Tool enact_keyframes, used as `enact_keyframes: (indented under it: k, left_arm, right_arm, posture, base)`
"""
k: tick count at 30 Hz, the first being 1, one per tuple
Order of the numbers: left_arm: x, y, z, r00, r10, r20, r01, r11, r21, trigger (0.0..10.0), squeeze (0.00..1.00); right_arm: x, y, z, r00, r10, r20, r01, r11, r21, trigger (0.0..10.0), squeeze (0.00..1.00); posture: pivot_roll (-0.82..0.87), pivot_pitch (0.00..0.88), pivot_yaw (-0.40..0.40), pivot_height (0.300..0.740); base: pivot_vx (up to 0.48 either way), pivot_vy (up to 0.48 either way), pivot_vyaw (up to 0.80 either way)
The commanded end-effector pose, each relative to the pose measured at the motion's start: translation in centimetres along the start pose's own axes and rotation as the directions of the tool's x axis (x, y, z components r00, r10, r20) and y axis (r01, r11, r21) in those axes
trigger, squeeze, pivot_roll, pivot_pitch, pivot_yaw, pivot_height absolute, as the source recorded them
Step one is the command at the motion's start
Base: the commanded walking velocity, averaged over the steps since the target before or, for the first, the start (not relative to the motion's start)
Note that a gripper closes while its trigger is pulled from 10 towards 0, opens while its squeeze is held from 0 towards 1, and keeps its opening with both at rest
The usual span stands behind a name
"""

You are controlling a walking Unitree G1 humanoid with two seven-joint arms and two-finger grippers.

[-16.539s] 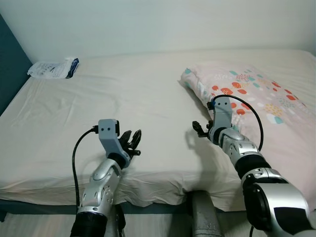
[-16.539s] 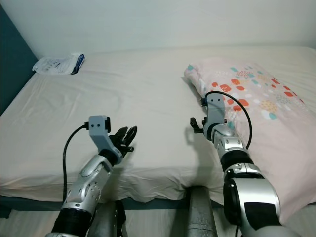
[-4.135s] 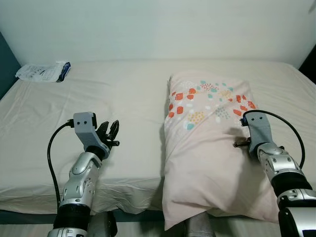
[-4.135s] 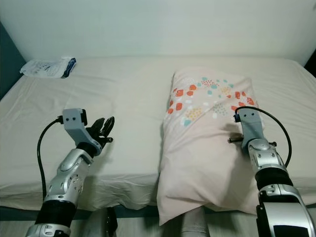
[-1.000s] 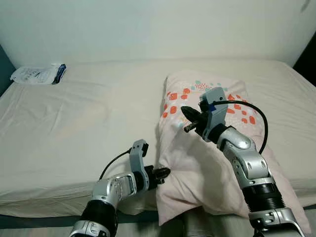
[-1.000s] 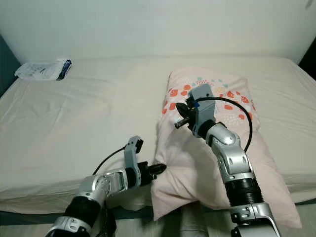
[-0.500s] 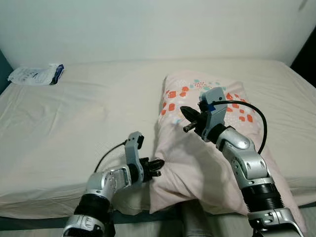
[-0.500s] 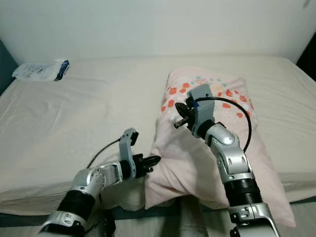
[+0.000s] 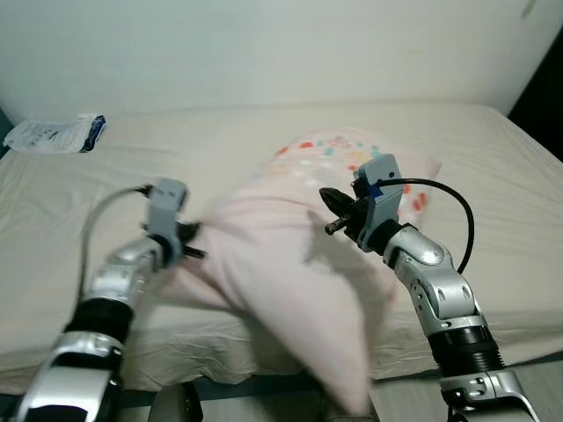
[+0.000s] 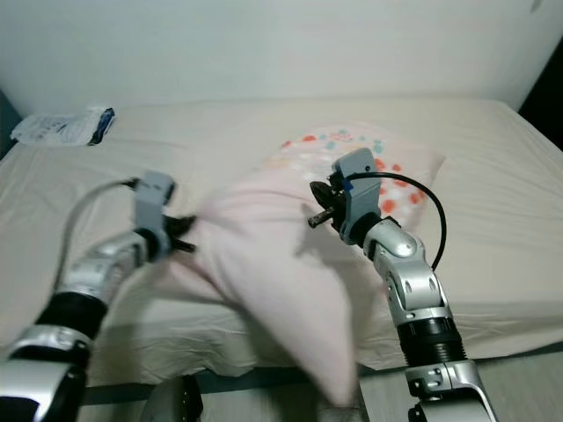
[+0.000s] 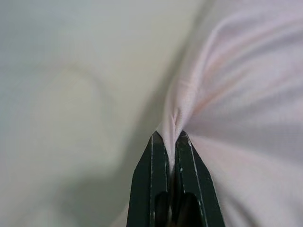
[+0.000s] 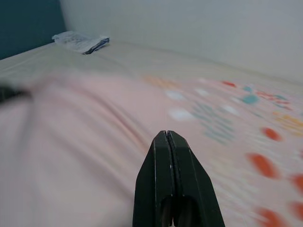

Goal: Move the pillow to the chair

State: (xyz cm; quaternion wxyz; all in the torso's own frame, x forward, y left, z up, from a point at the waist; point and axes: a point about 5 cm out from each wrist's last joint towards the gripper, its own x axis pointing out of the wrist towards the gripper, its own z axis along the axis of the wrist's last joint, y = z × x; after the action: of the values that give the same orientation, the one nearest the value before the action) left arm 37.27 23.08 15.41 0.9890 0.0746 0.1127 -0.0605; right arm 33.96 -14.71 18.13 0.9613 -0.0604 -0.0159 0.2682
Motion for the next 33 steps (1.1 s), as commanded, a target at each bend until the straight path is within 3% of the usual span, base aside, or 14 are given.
enact_keyframes:
  k: [1, 7, 8, 9, 10, 15, 19, 20, 26, 27, 30, 33]
  left_arm:
    - [-0.9, 4.2, 2.6, 0.974, 0.198, 0.109, -0.206, 0.977, 0.061, 0.0, 0.0]
    - [-1.6, 6.3, 5.2, 0.92, 0.305, 0.247, -0.333, 0.94, 0.076, 0.0, 0.0]
    - [-1.7, 6.4, 5.6, 0.904, 0.327, 0.274, -0.359, 0.931, 0.074, 6.6, 0.0]
    - [-1.7, 6.4, 5.7, 0.894, 0.341, 0.29, -0.377, 0.923, 0.075, 6.6, 0.0]
    - [-1.5, 6.2, 5.4, 0.896, 0.34, 0.287, -0.37, 0.928, 0.054, 10.0, 0.0]
    - [-0.9, 5.0, 3.7, 0.926, 0.292, 0.238, -0.301, 0.954, 0.002, 10.0, 0.0]
    - [-0.3, 1.8, -1.2, 0.992, 0.113, 0.061, -0.116, 0.993, 0.039, 10.0, 0.0]
    - [-0.3, 1.3, -2.0, 0.996, 0.078, 0.036, -0.079, 0.997, 0.016, 10.0, 1.0]
    - [-0.4, 1.2, -2.4, 0.996, 0.079, 0.035, -0.079, 0.997, -0.007, 10.0, 1.0]
    - [-0.5, 1.6, -2.4, 0.994, 0.101, 0.046, -0.097, 0.993, -0.069, 10.0, 0.0]
    - [-0.9, 3.2, -2.2, 0.986, 0.155, 0.058, -0.136, 0.959, -0.25, 10.0, 0.0]
    - [-1.1, 3.5, -2.3, 0.986, 0.159, 0.051, -0.14, 0.953, -0.27, 10.0, 0.0]
  right_arm:
    - [0.1, 0.0, 0.2, 1.0, -0.008, 0.02, 0.008, 1.0, 0.001, 10.0, 0.0]
    - [0.1, -0.2, 0.2, 1.0, -0.017, 0.02, 0.016, 1.0, 0.001, 10.0, 0.0]
    - [0.1, -0.3, 0.2, 1.0, -0.018, 0.019, 0.018, 1.0, 0.001, 10.0, 0.0]
    - [0.1, -0.3, 0.2, 1.0, -0.02, 0.018, 0.02, 1.0, 0.001, 10.0, 0.0]
    - [0.1, -0.3, 0.1, 1.0, -0.021, 0.017, 0.021, 1.0, 0.001, 10.0, 0.0]
    - [0.1, -0.3, 0.0, 1.0, -0.022, 0.012, 0.022, 1.0, 0.0, 10.0, 0.0]
    - [0.2, -0.2, -0.1, 1.0, -0.021, 0.002, 0.021, 1.0, 0.0, 10.0, 0.0]
    - [0.2, -0.2, -0.1, 1.0, -0.02, 0.001, 0.02, 1.0, 0.0, 10.0, 0.0]
    - [0.2, -0.2, -0.2, 1.0, -0.02, -0.001, 0.02, 1.0, -0.001, 10.0, 0.0]
    - [0.2, -0.2, -0.2, 1.0, -0.021, -0.003, 0.021, 1.0, -0.001, 10.0, 0.0]
    - [0.1, -0.5, -0.3, 0.999, -0.035, -0.009, 0.035, 0.999, -0.001, 10.0, 0.0]
    - [0.1, -0.6, -0.3, 0.999, -0.04, -0.01, 0.04, 0.999, 0.0, 10.0, 0.0]
  posture:
    - [-0.09, 0.058, 0.002, 0.582]
    - [-0.09, 0.065, -0.005, 0.582]
    - [-0.09, 0.067, -0.007, 0.582]
    - [-0.09, 0.068, -0.008, 0.582]
    - [-0.09, 0.071, -0.01, 0.582]
    - [-0.09, 0.074, -0.01, 0.582]
    - [-0.1, 0.079, -0.012, 0.582]
    - [-0.1, 0.082, -0.011, 0.582]
    - [-0.1, 0.083, -0.014, 0.582]
    - [-0.1, 0.083, -0.014, 0.582]
    - [-0.1, 0.083, -0.013, 0.582]
    - [-0.09, 0.083, -0.012, 0.582]
  base:
    - [0.0, 0.0, 0.0]
    - [0.0, 0.0, 0.0]
    - [0.0, 0.0, 0.0]
    - [0.0, 0.0, 0.0]
    - [0.0, 0.0, 0.0]
    - [0.0, 0.0, 0.0]
    - [0.0, 0.0, 0.0]
    - [0.0, 0.0, 0.0]
    - [0.0, 0.0, 0.0]
    - [0.0, 0.0, 0.0]
    - [0.0, 0.0, 0.0]
    - [0.0, 0.0, 0.0]
